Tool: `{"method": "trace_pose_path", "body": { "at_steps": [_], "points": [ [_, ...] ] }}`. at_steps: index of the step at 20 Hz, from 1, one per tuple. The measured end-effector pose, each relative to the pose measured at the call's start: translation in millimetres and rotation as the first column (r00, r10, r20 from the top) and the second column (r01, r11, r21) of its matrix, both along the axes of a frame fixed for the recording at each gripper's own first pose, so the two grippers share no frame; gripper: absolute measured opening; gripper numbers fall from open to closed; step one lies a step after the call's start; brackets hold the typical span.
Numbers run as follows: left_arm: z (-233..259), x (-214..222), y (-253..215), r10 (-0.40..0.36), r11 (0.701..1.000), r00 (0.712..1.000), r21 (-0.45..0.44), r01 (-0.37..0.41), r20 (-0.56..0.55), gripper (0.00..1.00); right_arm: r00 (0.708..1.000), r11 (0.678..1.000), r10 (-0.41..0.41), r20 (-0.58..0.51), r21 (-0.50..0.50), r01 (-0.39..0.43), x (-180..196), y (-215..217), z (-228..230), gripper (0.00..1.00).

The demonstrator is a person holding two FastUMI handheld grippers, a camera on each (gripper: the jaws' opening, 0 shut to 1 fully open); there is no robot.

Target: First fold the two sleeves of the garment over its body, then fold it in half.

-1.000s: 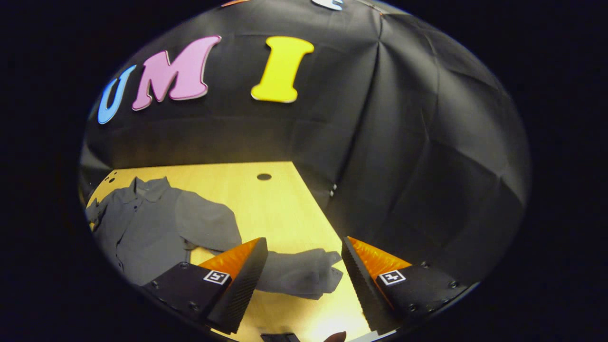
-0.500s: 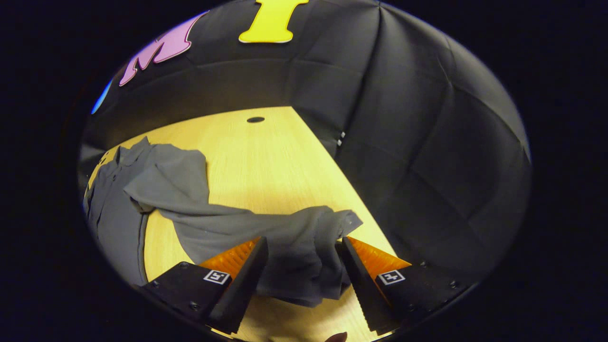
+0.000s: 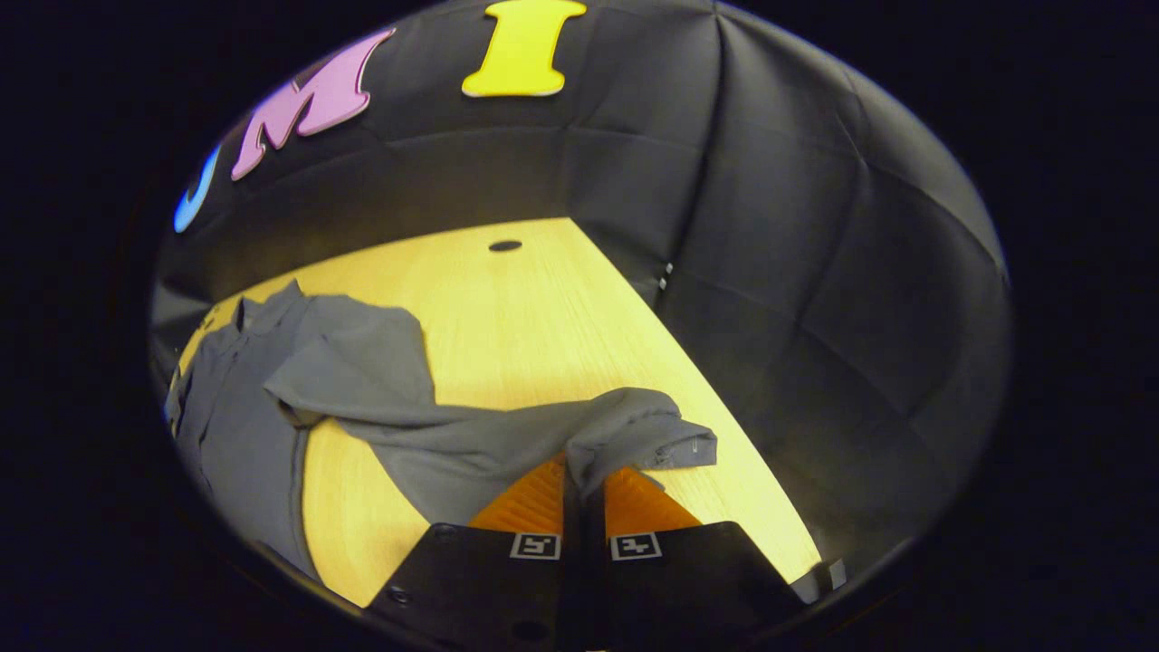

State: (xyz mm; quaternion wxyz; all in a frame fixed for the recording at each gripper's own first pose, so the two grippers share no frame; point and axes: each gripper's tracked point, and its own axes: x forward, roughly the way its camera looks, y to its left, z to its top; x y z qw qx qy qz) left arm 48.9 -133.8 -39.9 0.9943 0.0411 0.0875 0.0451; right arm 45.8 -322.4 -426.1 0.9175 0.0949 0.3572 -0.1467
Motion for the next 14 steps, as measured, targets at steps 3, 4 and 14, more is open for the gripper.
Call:
{"method": "trace_pose_path", "body": {
  "at_steps": [3, 4, 14],
  "points": [
    [-0.8, -4.0, 16.8, -0.002, 1.000, 1.000, -0.014, 0.002, 0.005, 0.94, 0.995, 1.000, -0.019, 0.098, -0.013, 0.020, 6.6, 6.3, 45.4, 0.05],
    [-2.9, -4.9, 24.2, 0.000, 1.000, 1.000, -0.028, 0.000, 0.004, 0.94, 0.991, 1.000, -0.022, 0.129, -0.020, 0.024, 9.5, 11.0, 63.1, 0.05],
    [-18.8, -20.6, 126.9, -0.015, 0.998, 1.000, -0.060, 0.015, -0.001, 0.96, 0.913, 0.990, 0.114, 0.393, -0.124, -0.070, 38.3, 144.0, 242.7, 0.05]
  ]
}}
